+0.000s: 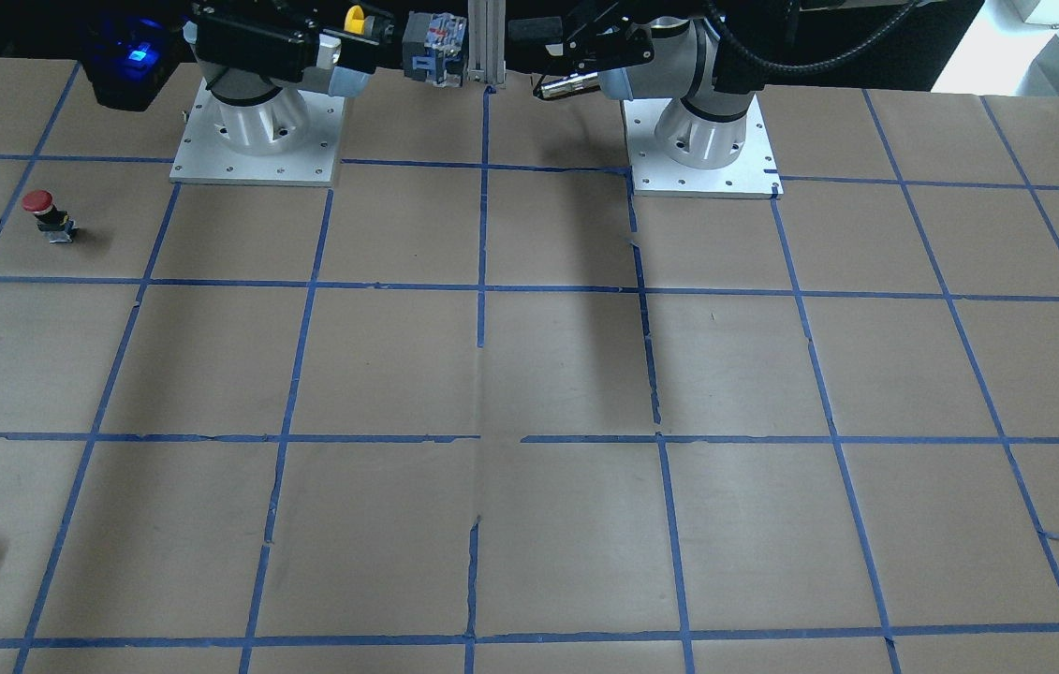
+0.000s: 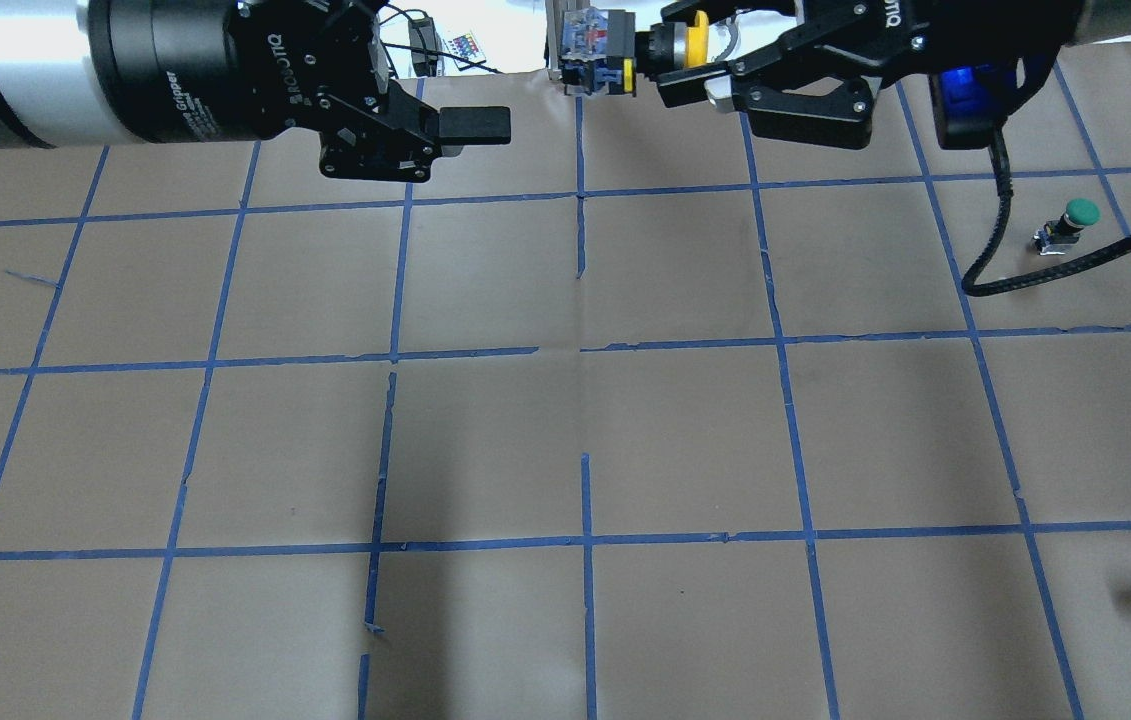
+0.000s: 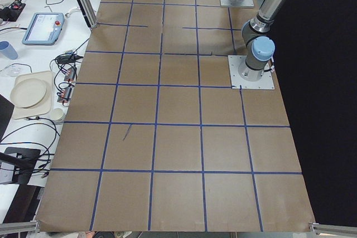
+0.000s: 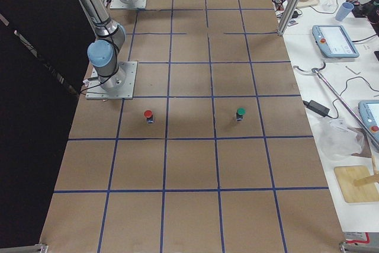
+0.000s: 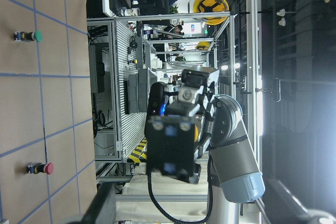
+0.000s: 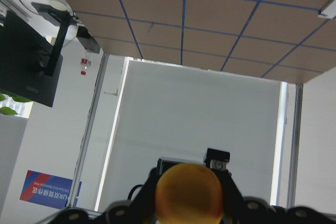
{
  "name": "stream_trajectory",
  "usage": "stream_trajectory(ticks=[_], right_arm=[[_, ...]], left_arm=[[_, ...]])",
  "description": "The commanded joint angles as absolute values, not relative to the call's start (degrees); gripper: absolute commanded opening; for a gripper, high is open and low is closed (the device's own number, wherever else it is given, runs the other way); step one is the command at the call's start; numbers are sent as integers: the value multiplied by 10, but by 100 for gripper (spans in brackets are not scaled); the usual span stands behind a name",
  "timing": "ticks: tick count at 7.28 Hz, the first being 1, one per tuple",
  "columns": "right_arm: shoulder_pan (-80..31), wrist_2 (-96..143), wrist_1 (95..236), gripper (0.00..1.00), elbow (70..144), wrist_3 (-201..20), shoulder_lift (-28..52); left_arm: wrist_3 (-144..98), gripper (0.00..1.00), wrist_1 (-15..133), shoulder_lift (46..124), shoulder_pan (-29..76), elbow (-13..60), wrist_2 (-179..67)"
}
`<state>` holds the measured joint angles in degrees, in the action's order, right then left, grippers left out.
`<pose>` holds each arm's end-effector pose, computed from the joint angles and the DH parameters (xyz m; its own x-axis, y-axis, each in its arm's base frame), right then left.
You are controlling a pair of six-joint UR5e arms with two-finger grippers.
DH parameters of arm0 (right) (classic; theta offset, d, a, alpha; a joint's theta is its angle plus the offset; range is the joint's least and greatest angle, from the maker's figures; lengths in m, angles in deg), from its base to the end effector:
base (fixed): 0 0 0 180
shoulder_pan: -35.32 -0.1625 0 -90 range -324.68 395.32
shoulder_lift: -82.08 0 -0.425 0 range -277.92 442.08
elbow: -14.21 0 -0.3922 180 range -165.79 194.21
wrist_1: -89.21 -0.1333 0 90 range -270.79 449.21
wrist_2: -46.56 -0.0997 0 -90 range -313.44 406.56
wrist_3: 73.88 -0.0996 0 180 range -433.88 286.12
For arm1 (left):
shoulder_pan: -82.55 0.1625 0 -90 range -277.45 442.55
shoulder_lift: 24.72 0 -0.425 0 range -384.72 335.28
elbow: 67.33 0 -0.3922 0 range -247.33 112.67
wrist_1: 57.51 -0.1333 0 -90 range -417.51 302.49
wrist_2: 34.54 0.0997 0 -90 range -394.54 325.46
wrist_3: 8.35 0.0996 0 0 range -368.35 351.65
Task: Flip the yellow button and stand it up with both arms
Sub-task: 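Open the left gripper and withdraw it while the right gripper carries the button away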
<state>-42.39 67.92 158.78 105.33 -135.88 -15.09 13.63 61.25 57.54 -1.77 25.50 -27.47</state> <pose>0.1305 -0.4629 0.5656 0.0381 0.9782 -0.2042 0.3676 0.1763 0.9131 -0.1895 -0.4407 0.5657 -0.1106 -0.0409 0.9930 -0.0530 0.9980 0.0352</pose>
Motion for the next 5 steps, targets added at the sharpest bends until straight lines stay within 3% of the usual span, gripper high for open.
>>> stream_trajectory(ticks=[1,5], right_arm=[[-375,778,1636,30,1051,-1327,-150],[-367,1163,1643,30,1057,-928,-149]], left_arm=[[93,100,608,596,-14,219,-266],[-22,100,495,624,-14,195,-265]])
